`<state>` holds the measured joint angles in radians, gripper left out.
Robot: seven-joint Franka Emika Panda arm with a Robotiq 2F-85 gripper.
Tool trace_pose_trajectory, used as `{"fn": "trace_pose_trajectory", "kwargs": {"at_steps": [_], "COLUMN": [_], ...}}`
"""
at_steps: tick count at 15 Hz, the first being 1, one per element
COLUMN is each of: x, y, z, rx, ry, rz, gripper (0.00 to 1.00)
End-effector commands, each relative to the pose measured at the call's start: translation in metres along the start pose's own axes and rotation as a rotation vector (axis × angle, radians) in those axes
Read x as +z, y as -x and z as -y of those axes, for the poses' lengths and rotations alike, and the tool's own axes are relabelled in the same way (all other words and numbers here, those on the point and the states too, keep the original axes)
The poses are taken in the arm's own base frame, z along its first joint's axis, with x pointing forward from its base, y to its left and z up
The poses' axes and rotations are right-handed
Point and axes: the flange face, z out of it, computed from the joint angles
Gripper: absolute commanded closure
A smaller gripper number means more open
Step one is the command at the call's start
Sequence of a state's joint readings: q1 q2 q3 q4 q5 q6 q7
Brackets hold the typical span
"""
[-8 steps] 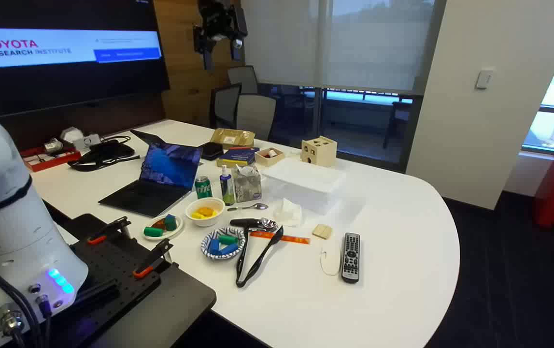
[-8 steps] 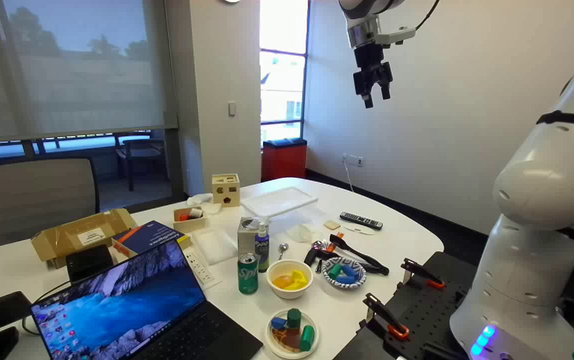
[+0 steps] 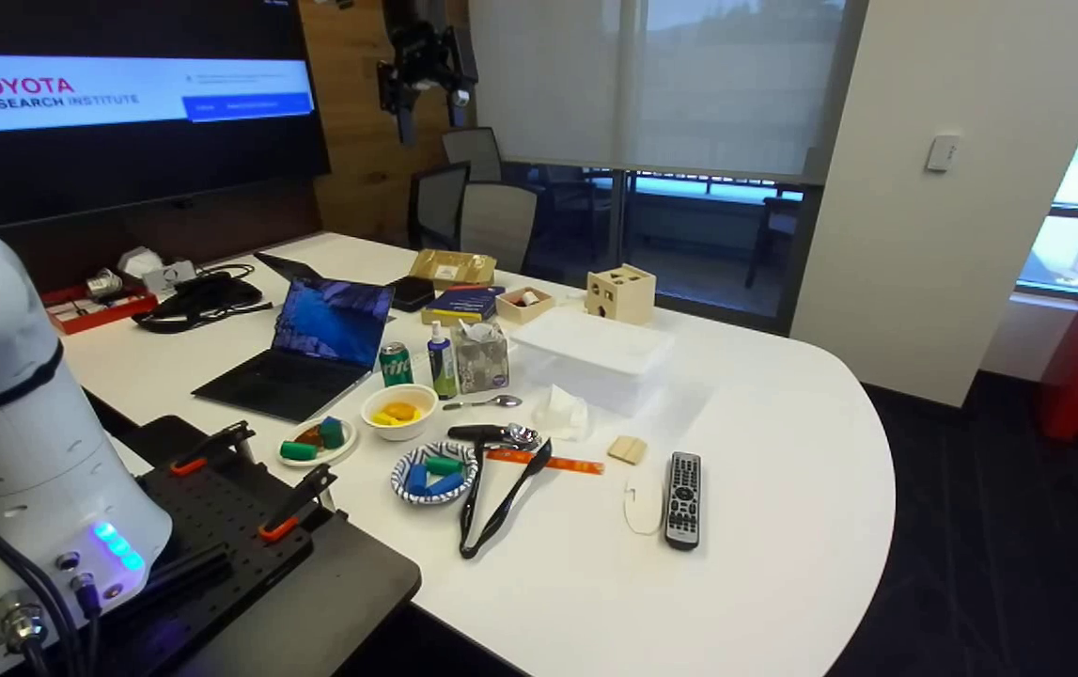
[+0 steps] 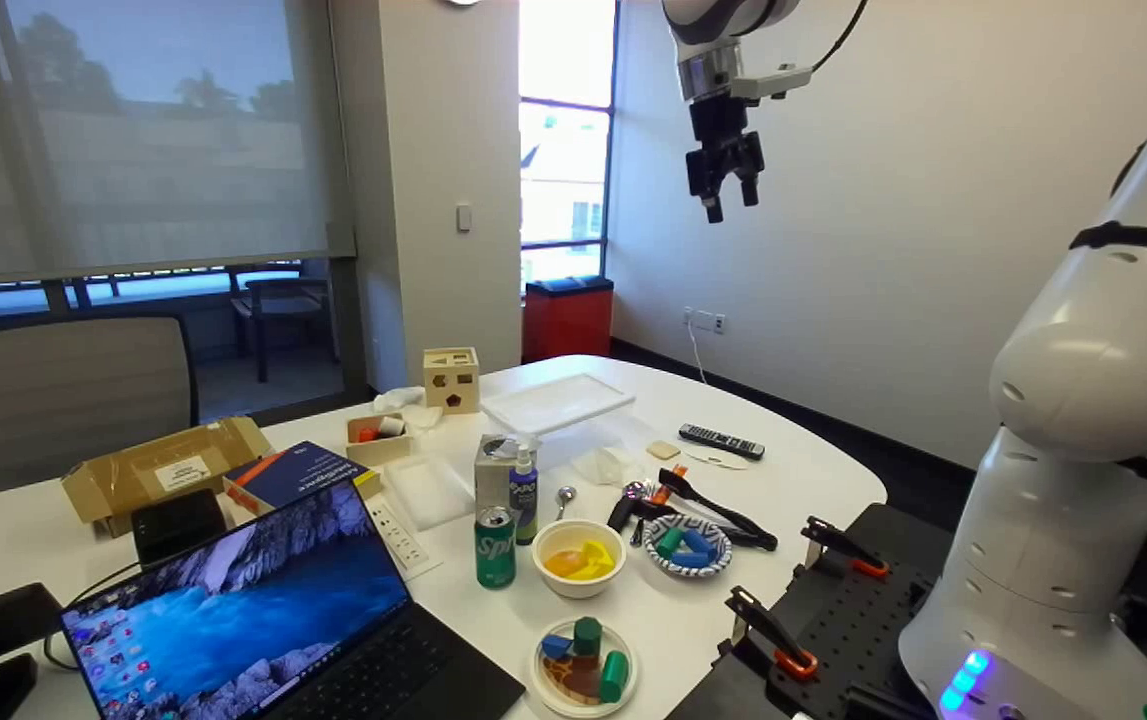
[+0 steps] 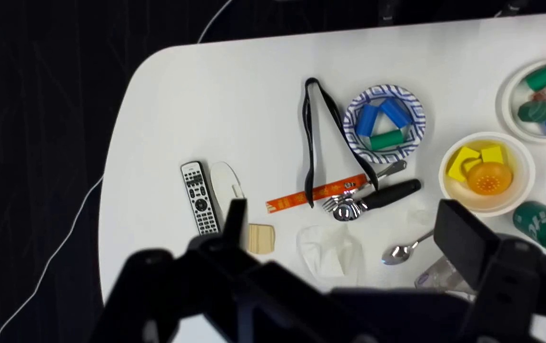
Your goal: Move the blue block to the plate on the right
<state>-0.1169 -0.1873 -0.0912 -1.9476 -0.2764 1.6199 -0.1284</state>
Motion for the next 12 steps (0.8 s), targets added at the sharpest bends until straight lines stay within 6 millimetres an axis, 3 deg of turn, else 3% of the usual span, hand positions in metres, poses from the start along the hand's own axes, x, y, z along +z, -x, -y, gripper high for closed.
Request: {"fn": "trace_pose_trajectory", "kwargs": {"at_steps": [1, 4, 7, 9, 12], "x": [0.022, 0.049, 0.095, 0.137, 0.193], "y": [-0.047, -0.089, -0.120, -0.126, -0.116], "z": [0.075, 0.151, 0.228, 0.265, 0.298], "rx": [0.043, 0.098, 0.105, 0.109, 0.167], "ry": [-0.037, -0.055, -0.055, -0.055, -0.052], "rz": [-0.082, -0.172, -0.187, -0.122, -0.015], "gripper": [0.00, 0.00, 0.00, 0.00, 0.00]}}
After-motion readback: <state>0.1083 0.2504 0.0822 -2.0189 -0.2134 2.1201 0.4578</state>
